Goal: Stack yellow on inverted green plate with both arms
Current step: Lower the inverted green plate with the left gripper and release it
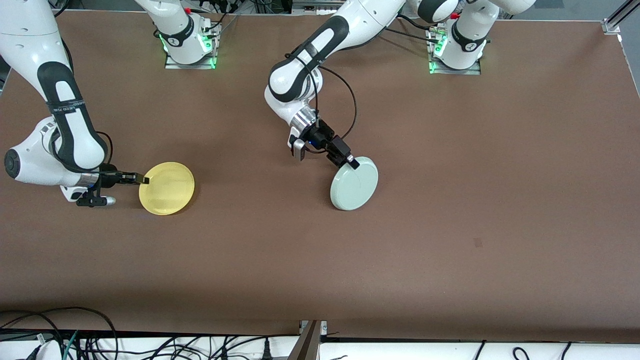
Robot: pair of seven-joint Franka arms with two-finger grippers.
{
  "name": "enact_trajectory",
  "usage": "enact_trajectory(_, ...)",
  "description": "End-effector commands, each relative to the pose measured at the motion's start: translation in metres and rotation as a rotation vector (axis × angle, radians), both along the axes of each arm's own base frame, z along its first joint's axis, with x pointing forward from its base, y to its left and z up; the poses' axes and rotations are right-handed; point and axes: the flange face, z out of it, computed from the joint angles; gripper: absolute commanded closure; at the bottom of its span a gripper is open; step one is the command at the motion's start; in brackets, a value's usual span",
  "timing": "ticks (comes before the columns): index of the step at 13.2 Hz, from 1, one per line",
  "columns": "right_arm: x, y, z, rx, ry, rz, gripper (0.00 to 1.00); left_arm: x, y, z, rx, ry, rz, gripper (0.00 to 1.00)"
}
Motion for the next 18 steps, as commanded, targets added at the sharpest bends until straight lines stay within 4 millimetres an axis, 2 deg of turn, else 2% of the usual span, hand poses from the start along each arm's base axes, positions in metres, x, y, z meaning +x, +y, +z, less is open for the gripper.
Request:
enact_trajectory(1,0.000,0.001,0.002,0.021,-0.014,0.006,1.00,-0.009,-0.013,0.009,-0.039,0.008,0.029,0.00)
enact_trajectory(5,0.010,0.001,0.012,0.018,-0.037,0.015,1.00,-0.028,-0.042,0.031,-0.139,0.034,0.039,0.00)
enact_trajectory(7,0.015,0.000,0.018,0.016,-0.048,0.014,1.00,-0.035,-0.050,0.035,-0.160,0.045,0.030,0.00)
enact_trajectory(11,0.038,0.003,0.050,0.047,-0.038,0.042,1.00,-0.053,-0.074,0.057,-0.246,0.069,0.033,0.00)
enact_trajectory(13,0.048,0.004,0.067,0.053,-0.043,0.060,1.00,-0.067,-0.086,0.061,-0.316,0.100,0.045,0.00)
enact_trajectory(14,0.056,0.005,0.079,0.046,-0.050,0.083,1.00,-0.066,-0.090,0.069,-0.376,0.121,0.074,0.00)
enact_trajectory(15,0.064,0.011,0.094,0.033,-0.043,0.125,1.00,-0.056,-0.088,0.082,-0.430,0.152,0.120,0.00)
enact_trajectory(16,0.071,0.024,0.108,0.024,-0.034,0.158,1.00,-0.036,-0.080,0.092,-0.484,0.183,0.168,0.00)
enact_trajectory(18,0.077,0.039,0.117,0.023,-0.035,0.169,1.00,0.002,-0.062,0.117,-0.600,0.231,0.236,0.00)
